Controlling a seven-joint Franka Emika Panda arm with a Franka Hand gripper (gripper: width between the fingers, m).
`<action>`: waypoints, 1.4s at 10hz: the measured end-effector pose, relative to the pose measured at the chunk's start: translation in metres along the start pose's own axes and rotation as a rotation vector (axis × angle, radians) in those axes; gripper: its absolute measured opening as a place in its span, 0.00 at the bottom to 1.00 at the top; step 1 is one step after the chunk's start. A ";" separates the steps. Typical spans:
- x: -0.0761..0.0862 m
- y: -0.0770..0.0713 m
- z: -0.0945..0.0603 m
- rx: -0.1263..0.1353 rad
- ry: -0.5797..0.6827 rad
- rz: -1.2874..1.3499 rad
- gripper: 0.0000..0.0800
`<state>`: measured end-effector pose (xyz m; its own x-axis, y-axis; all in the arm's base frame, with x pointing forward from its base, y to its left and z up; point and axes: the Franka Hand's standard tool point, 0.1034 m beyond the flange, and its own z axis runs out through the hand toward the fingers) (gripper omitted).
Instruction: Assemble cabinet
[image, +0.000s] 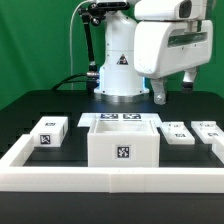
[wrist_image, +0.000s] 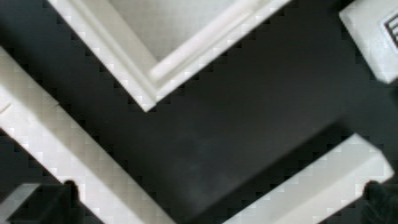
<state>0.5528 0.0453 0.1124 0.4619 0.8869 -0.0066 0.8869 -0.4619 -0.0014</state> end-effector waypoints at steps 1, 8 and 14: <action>-0.006 -0.006 0.004 0.010 -0.007 -0.063 1.00; -0.027 -0.005 0.016 0.009 -0.010 -0.247 1.00; -0.036 -0.010 0.023 -0.003 -0.005 -0.364 1.00</action>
Offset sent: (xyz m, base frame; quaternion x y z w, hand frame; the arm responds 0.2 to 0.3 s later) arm 0.0000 0.0000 0.0000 0.0000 0.0000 0.0000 1.0000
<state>0.5276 0.0181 0.0892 0.1157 0.9932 -0.0109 0.9933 -0.1157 -0.0021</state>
